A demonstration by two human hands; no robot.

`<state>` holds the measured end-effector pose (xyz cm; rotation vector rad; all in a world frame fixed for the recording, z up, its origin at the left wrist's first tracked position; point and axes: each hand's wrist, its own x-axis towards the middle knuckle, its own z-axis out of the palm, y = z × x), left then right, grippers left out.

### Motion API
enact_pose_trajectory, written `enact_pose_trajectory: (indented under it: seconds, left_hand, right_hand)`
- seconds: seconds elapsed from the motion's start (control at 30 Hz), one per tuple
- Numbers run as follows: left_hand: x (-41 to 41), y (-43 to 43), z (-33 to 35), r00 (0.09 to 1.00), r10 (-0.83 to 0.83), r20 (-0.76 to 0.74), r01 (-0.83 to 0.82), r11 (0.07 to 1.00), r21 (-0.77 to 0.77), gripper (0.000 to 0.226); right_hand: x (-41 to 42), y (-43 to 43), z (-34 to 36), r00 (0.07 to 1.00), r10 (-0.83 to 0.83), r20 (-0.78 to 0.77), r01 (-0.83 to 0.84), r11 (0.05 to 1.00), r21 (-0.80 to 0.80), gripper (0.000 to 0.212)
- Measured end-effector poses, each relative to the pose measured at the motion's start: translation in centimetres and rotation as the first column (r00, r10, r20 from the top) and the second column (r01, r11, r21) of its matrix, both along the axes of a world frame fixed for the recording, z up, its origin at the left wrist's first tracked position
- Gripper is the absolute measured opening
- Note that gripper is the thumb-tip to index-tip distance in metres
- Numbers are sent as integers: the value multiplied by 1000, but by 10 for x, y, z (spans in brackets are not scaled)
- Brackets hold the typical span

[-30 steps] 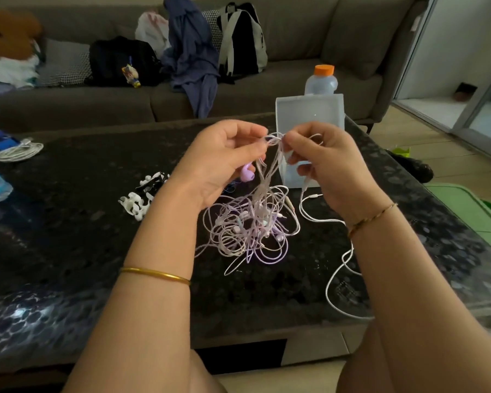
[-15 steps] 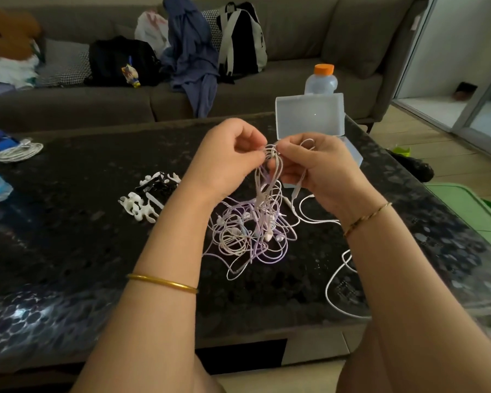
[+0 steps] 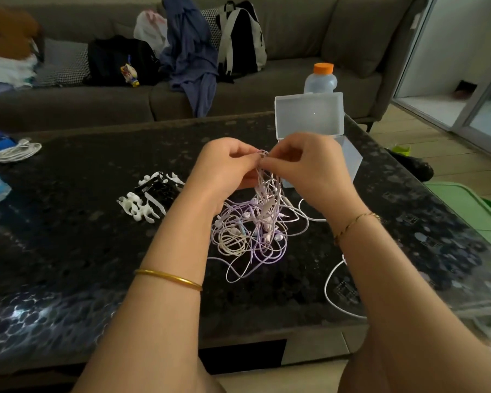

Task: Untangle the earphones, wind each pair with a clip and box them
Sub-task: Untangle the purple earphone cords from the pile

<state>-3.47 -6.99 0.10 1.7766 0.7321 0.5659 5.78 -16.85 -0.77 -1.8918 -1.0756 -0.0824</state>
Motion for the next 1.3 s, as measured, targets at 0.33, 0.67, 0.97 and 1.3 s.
enact_pose_trajectory:
  seconds: [0.33, 0.67, 0.97, 1.3]
  left_hand:
    - [15, -7, -7, 989, 120, -83, -128, 986, -104, 14]
    - [5, -2, -9, 998, 15, -55, -27, 975, -222, 7]
    - [0, -1, -10, 999, 52, 11, -44, 925, -377, 7]
    - [11, 3, -30, 976, 211, -61, -220, 942, -252, 16]
  right_hand:
    - [-4, 11, -14, 990, -138, 41, 137, 990, 23, 6]
    - [-3, 12, -24, 988, -29, -151, 32, 999, 16, 11]
    - [-10, 6, -17, 581, 271, -768, -37, 951, 308, 6]
    - [-12, 12, -13, 643, 322, -695, -181, 946, 270, 23]
